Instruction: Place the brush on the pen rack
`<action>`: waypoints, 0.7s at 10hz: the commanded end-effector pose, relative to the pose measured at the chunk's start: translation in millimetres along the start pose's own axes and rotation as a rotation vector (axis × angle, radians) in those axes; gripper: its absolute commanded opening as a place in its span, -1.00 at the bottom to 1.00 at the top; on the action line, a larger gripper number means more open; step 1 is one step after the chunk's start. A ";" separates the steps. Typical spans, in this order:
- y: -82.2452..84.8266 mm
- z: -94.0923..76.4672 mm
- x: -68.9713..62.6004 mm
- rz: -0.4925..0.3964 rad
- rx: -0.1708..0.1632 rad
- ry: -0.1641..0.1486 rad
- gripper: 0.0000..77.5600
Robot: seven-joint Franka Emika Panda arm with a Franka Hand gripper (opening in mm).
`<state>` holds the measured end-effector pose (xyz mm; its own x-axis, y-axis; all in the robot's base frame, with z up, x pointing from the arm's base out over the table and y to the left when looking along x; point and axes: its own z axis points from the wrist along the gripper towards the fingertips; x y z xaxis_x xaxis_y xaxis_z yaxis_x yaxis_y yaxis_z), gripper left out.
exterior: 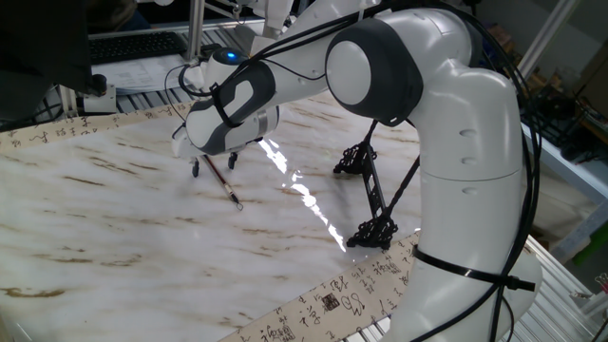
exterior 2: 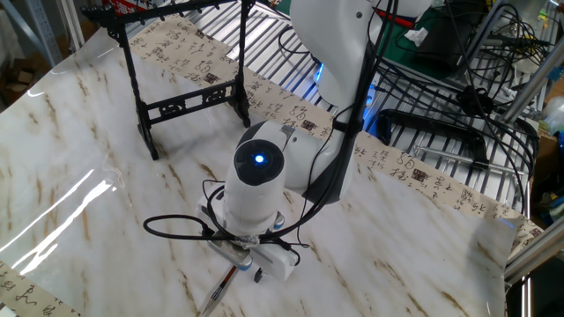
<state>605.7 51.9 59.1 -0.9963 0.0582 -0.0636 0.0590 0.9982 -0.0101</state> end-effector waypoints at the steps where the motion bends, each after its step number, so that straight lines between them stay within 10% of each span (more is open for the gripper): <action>1: -0.3 -0.1 -1.3 0.006 -0.015 -0.002 1.00; 7: -0.6 1.6 -1.3 0.008 -0.010 -0.009 1.00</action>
<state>606.0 51.5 56.7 -0.9958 0.0630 -0.0661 0.0630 0.9980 0.0026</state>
